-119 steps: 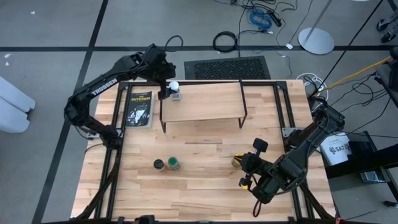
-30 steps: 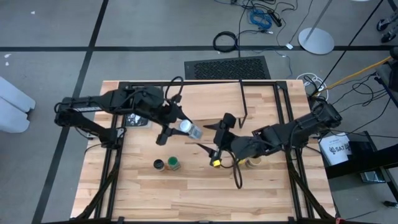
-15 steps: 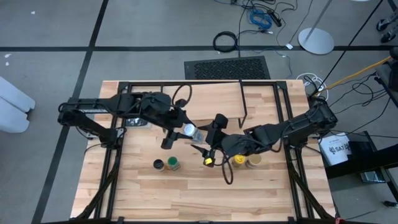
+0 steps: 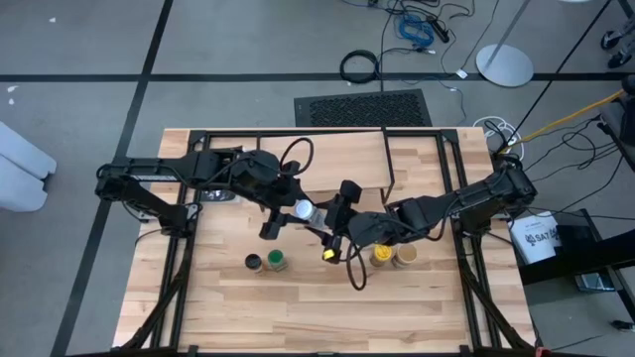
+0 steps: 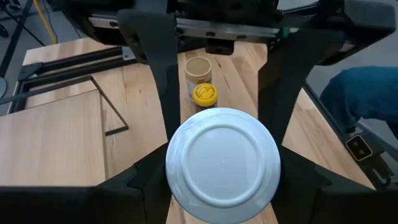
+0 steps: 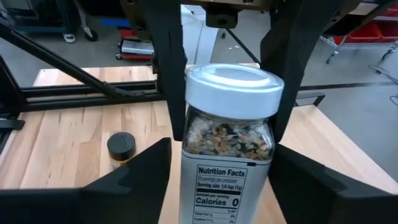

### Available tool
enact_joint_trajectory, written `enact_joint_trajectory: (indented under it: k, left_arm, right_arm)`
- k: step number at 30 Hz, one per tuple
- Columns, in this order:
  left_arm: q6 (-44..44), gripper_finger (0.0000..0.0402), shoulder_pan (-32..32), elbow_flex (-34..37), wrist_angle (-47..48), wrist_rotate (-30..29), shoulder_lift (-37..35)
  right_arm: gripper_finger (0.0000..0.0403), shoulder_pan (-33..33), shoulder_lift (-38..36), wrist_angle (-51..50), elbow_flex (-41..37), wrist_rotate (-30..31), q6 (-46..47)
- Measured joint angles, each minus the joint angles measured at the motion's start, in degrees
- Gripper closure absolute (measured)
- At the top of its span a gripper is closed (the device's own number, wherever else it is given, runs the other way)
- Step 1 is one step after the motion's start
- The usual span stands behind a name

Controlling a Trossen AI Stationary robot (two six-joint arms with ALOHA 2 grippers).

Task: Shelf spices
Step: Remove the white seasoning bottle from the shelf

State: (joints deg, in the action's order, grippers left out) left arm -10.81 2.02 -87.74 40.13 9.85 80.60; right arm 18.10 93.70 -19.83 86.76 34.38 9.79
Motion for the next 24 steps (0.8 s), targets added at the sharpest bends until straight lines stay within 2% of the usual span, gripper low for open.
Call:
enact_joint_trajectory:
  k: [6,14,21,24]
  left_arm:
    - [0.01,0.0184,0.0,0.0,-0.64,0.15,0.02]
    - [-0.02,0.0183,0.0,0.0,-0.7,-0.05,0.02]
    - [0.02,0.0183,0.0,0.0,-0.38,0.04,0.0]
    - [0.02,0.0183,0.0,0.0,-0.03,0.02,-0.02]
  right_arm:
    - [0.0184,-1.15,1.06,0.41,0.07,-1.93,0.23]
    - [0.0213,-1.48,1.65,0.89,0.07,-1.51,0.47]
    - [0.0201,-1.46,1.6,1.18,0.05,-1.69,0.08]
    - [0.021,-1.46,1.6,1.18,0.05,-1.75,0.26]
